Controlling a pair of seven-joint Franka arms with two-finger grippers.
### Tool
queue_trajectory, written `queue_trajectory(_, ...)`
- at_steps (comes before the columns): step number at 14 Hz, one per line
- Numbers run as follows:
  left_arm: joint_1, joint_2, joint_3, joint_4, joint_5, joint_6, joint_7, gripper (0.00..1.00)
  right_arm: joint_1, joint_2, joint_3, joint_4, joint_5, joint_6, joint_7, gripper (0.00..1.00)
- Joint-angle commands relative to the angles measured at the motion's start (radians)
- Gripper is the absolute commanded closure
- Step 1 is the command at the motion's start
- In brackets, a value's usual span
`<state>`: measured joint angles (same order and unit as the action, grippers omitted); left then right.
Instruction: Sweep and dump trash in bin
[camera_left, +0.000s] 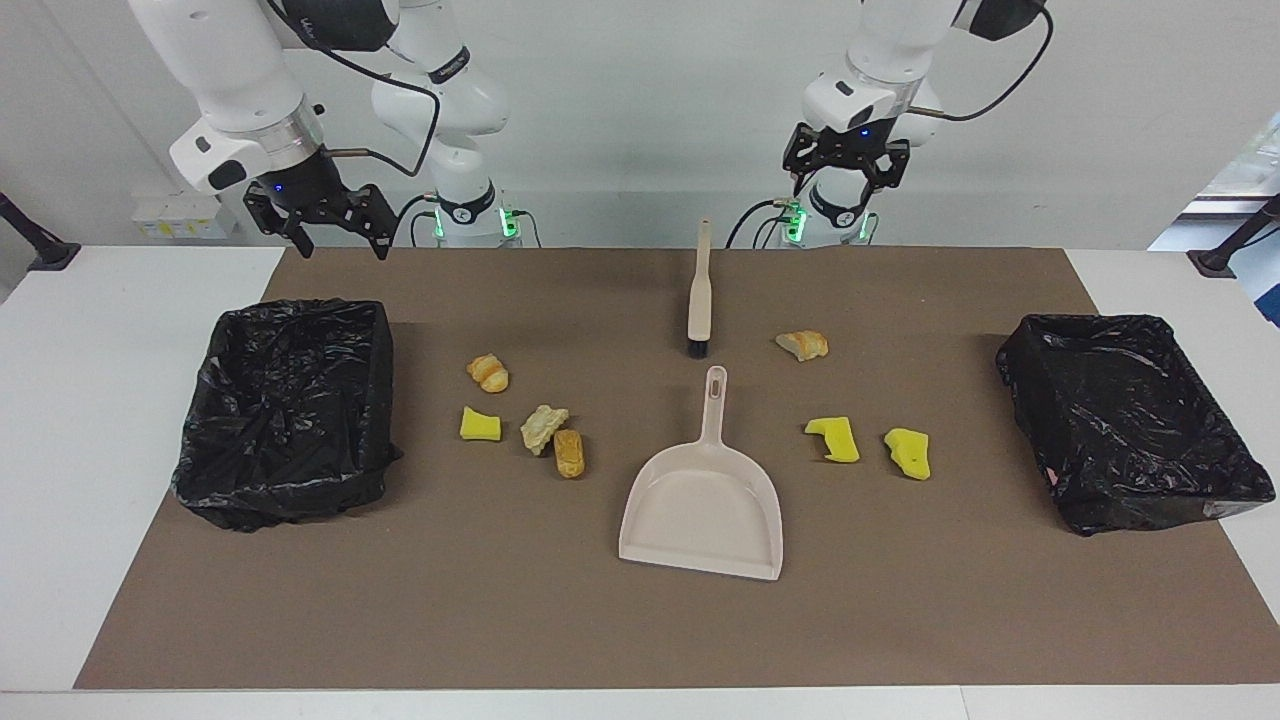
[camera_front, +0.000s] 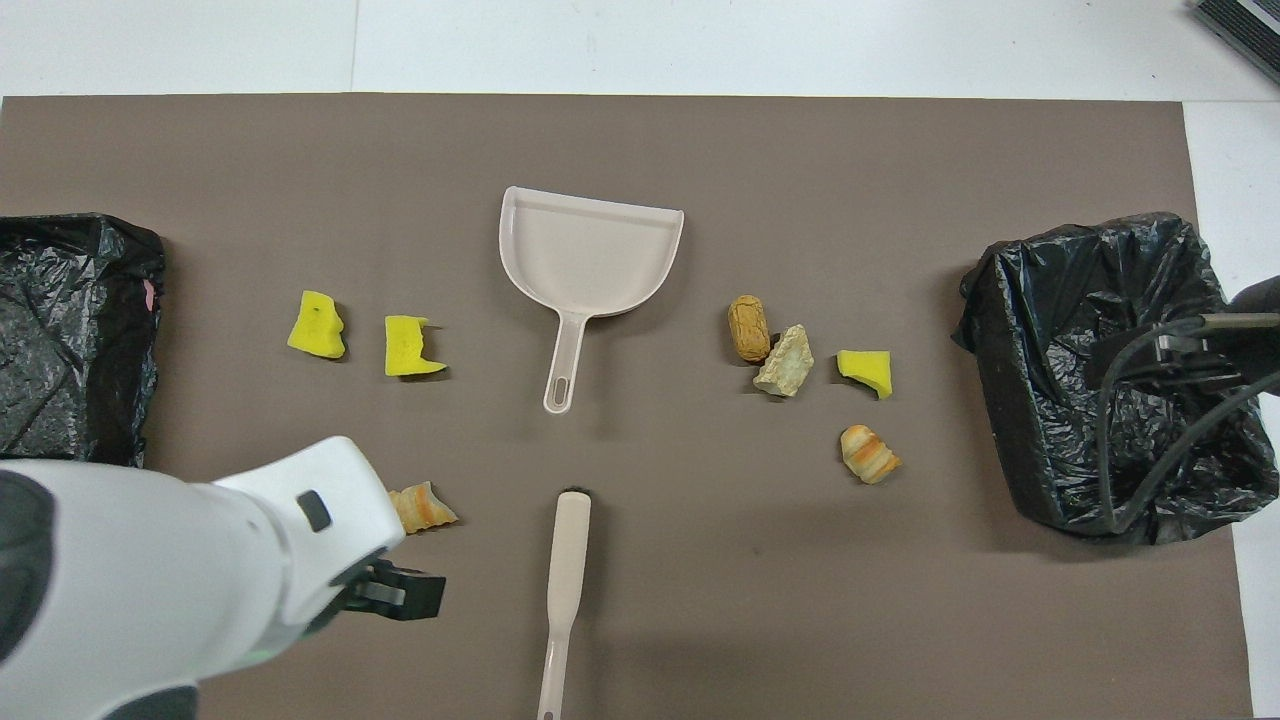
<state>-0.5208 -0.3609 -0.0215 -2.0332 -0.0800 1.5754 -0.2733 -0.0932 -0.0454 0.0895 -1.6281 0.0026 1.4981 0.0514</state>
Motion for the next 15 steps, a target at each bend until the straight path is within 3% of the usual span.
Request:
queue_trajectory(1,-0.152,-0.082,0.017,-0.198,-0.009,0.154,-0.146,0.0,0.001,0.044,0.007,0.036,-0.021,-0.006,0.002,0.0)
queue_trajectory(4,-0.258,-0.098,0.017,-0.324,-0.011,0.251,-0.204,0.0,0.015,0.093,0.021,0.066,-0.021,0.008,0.004,0.0)
queue_trajectory(7,-0.365,-0.064,0.017,-0.461,-0.012,0.44,-0.286,0.0,0.02,0.156,0.022,0.117,-0.021,0.013,0.007,0.0)
queue_trajectory(11,-0.447,0.103,0.017,-0.486,-0.012,0.578,-0.309,0.0,0.053,0.186,0.027,0.11,-0.047,0.054,0.016,0.0)
queue_trajectory(14,-0.466,0.137,0.017,-0.495,-0.012,0.601,-0.308,0.0,0.055,0.188,0.029,0.103,-0.046,0.096,0.018,0.0)
queue_trajectory(15,-0.466,0.137,0.017,-0.495,-0.012,0.595,-0.303,0.12,0.055,0.188,0.027,0.099,-0.046,0.096,0.018,0.0)
